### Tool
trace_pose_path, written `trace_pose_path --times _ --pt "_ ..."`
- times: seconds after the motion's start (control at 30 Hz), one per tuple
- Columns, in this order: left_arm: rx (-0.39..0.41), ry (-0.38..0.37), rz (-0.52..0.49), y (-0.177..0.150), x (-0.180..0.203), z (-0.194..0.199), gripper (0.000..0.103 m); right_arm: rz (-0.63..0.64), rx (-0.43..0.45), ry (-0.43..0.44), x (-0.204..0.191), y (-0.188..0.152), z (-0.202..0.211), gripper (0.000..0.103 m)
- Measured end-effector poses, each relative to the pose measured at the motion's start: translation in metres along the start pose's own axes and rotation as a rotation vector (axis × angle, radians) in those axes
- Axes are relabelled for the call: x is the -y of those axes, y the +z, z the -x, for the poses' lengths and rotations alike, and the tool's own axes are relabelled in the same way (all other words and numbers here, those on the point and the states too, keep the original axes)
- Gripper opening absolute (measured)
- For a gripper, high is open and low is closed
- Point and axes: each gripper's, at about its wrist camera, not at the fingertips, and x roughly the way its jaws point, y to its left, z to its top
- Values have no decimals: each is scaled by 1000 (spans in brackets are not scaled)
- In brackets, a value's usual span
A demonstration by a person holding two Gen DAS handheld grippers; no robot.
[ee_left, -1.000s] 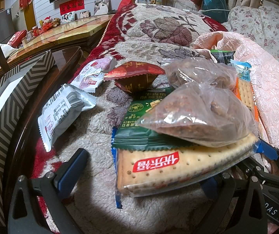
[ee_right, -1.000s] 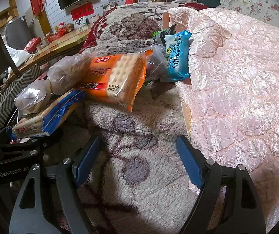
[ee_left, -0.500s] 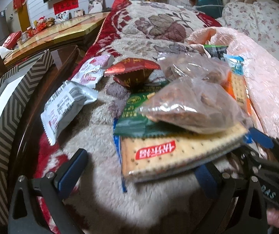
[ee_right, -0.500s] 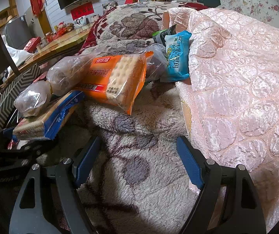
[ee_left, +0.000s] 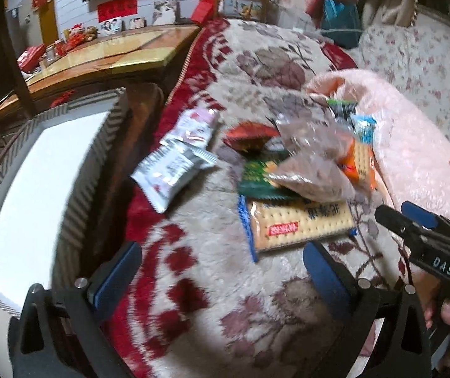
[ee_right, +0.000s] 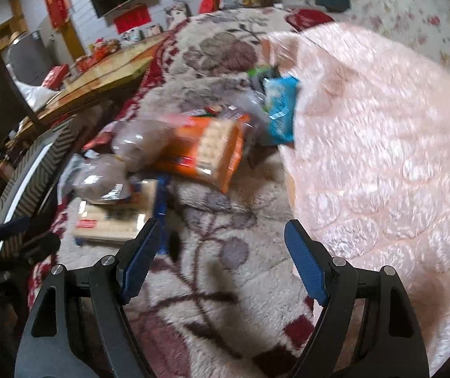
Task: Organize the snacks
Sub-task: 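Move both grippers toward the snack pile on the blanket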
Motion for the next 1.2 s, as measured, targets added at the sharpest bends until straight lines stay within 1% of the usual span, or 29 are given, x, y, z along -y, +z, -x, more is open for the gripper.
trace_pose_path --times 0.2,0.33,0.53,0.87,1.07,1.2 --pt "33 30 15 10 -10 12 103 64 9 51 -23 8 9 81" --pt "46 31 26 14 -13 15 103 91 11 73 -35 9 12 81" --pt "51 35 28 15 -15 15 103 101 19 91 -40 13 19 81" --pt "55 50 37 15 -18 14 103 97 12 101 -42 16 18 81" --pt "50 36 32 14 -19 12 103 101 2 109 -45 16 16 81" --pt "33 -4 1 16 -23 7 103 102 -9 109 -45 16 14 81"
